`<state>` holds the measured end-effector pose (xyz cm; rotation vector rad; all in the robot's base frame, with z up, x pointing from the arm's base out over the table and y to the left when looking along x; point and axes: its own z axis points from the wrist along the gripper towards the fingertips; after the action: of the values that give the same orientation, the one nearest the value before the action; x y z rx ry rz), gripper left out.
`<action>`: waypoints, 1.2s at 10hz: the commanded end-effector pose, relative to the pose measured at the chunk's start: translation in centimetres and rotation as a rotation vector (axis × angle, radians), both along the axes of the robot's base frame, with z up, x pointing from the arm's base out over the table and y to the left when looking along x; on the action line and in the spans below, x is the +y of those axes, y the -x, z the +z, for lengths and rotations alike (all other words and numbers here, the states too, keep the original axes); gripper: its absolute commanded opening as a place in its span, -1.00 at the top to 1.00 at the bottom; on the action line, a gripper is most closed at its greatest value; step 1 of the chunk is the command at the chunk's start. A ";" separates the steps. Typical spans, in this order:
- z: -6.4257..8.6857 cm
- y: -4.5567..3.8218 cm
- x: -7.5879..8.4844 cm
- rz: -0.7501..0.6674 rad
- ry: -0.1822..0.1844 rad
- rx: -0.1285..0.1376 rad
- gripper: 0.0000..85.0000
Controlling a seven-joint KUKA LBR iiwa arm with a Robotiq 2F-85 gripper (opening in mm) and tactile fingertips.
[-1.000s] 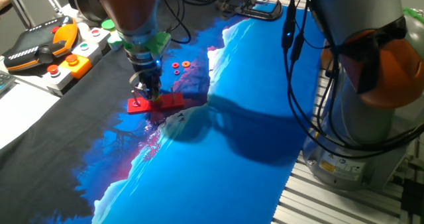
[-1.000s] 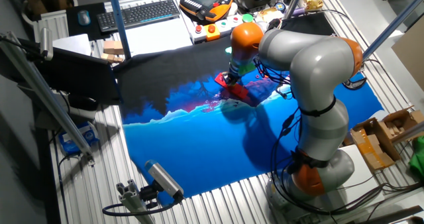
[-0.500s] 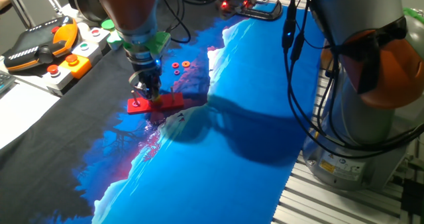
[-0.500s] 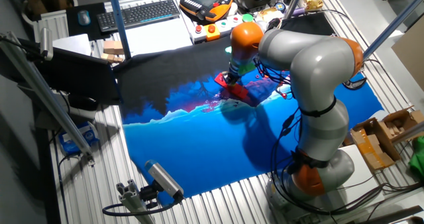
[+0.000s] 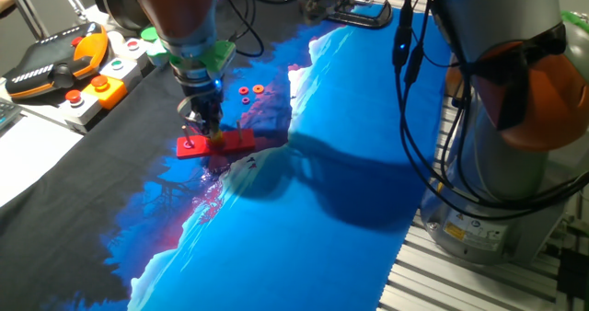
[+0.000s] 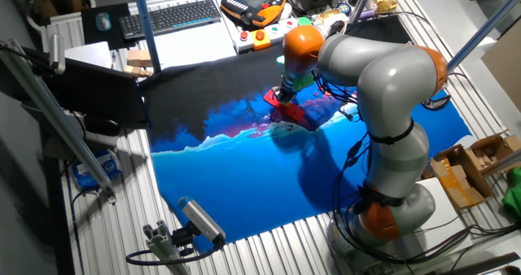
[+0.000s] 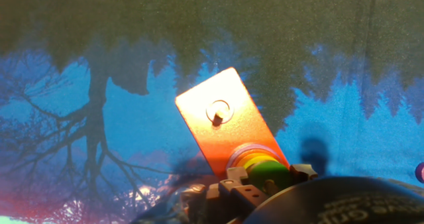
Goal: Take out one Hanoi block and throw it aside
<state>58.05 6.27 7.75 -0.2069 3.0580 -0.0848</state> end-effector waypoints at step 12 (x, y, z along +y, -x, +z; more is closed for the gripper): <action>2.8 0.05 -0.1 -0.007 0.012 -0.002 0.22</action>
<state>57.96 6.11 10.72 -0.1949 3.0572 -0.1012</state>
